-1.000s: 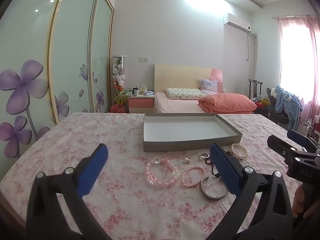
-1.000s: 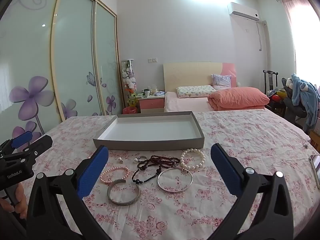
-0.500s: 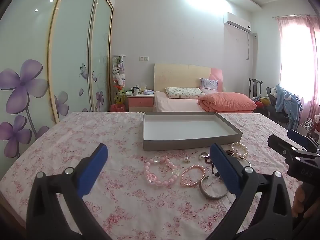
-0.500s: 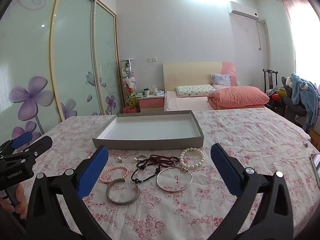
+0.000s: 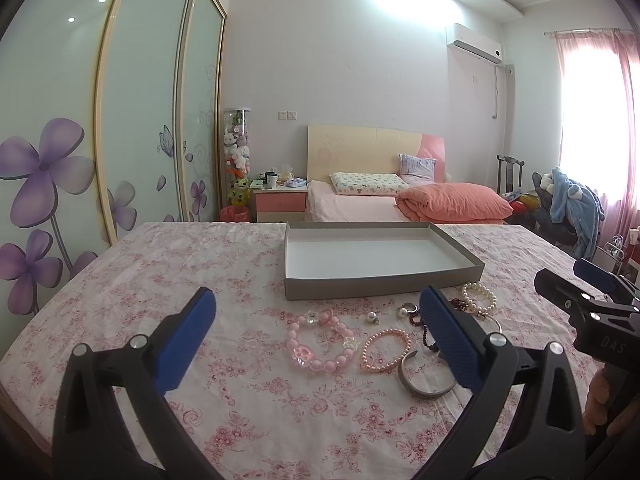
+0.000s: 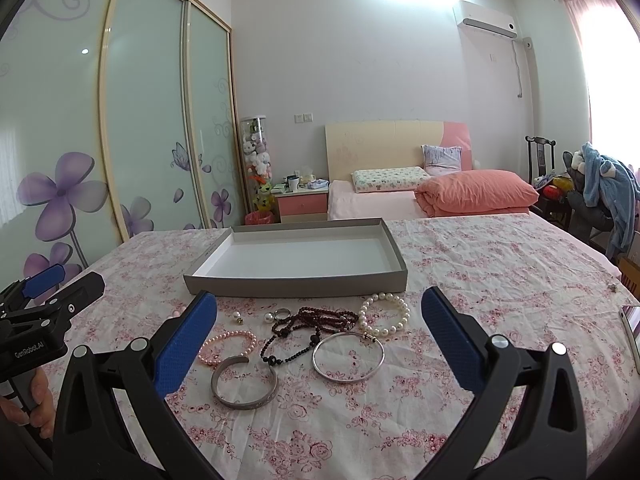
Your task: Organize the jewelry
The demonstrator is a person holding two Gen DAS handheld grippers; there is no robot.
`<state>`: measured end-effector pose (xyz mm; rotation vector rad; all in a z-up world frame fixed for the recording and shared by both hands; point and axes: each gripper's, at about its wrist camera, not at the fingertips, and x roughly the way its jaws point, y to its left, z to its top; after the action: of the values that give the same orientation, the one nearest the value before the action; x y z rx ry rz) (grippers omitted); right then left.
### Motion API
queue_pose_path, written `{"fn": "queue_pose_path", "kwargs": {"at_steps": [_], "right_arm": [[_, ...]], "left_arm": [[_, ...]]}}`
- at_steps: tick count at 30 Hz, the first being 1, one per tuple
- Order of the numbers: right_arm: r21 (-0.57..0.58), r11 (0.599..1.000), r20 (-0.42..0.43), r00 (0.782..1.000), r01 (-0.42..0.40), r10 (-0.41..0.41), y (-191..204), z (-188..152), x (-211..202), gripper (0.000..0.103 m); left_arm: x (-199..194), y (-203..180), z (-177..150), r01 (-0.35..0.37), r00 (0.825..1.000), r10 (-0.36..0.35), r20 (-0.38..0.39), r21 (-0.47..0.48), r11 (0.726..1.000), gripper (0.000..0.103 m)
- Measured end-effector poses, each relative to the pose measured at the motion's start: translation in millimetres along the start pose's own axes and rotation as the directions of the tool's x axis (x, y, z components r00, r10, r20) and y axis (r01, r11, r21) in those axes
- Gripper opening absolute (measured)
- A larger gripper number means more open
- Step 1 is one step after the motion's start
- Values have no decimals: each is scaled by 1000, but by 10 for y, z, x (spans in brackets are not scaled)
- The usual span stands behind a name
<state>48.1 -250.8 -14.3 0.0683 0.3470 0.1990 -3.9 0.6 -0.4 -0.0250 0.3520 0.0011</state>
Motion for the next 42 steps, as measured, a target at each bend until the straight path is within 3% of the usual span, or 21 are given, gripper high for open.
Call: {"fn": "queue_pose_path", "kwargs": {"at_steps": [42], "right_arm": [[3,1000,-5,1000,1,-1,-17,-41,42,101]], "left_arm": [[26,0,9,0,1000,0,-4,-1,1000,99]]}}
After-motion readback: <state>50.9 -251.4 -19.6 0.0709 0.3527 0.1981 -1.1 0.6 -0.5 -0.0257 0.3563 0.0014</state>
